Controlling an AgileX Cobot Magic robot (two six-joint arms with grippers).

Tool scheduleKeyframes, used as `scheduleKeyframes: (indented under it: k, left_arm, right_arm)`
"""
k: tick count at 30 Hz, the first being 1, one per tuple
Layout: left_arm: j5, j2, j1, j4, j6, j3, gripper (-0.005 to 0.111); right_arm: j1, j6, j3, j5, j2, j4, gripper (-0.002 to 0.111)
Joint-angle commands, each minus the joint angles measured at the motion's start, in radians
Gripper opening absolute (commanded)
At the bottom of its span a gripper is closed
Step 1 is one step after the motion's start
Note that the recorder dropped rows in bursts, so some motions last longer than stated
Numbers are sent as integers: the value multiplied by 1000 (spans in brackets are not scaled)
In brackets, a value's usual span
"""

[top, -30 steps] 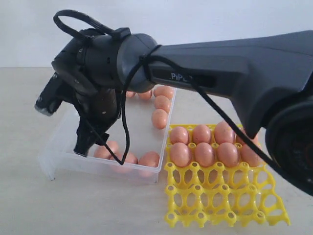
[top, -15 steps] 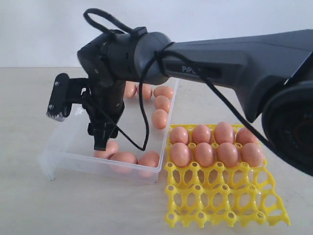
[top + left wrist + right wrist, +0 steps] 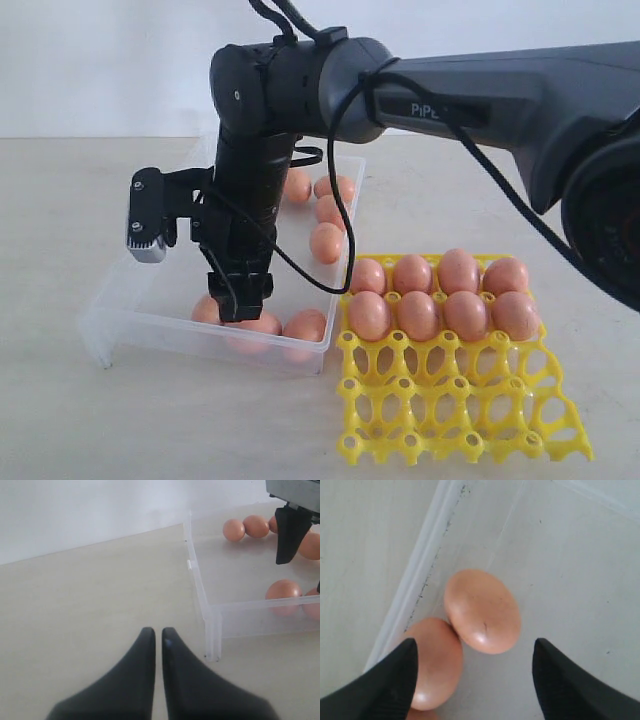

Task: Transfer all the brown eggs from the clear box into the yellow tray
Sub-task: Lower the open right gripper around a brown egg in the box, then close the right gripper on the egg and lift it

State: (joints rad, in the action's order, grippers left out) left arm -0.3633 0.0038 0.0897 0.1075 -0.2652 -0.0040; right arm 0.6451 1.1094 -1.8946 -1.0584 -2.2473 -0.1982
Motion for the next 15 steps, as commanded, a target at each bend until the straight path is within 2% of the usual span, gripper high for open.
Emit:
scheduleKeyframes:
  k: [1,5,15]
  left_arm:
    - [4,-4,-4,0,11,4,4]
    - [4,-4,-4,0,11,4,4]
    - [4,-4,-4,0,11,4,4]
  right_arm:
    - [-8,126,0,44,13,-44,58]
    - [-8,231,0,72,5,-103,58]
    - [-8,276,0,138,-56,-115,58]
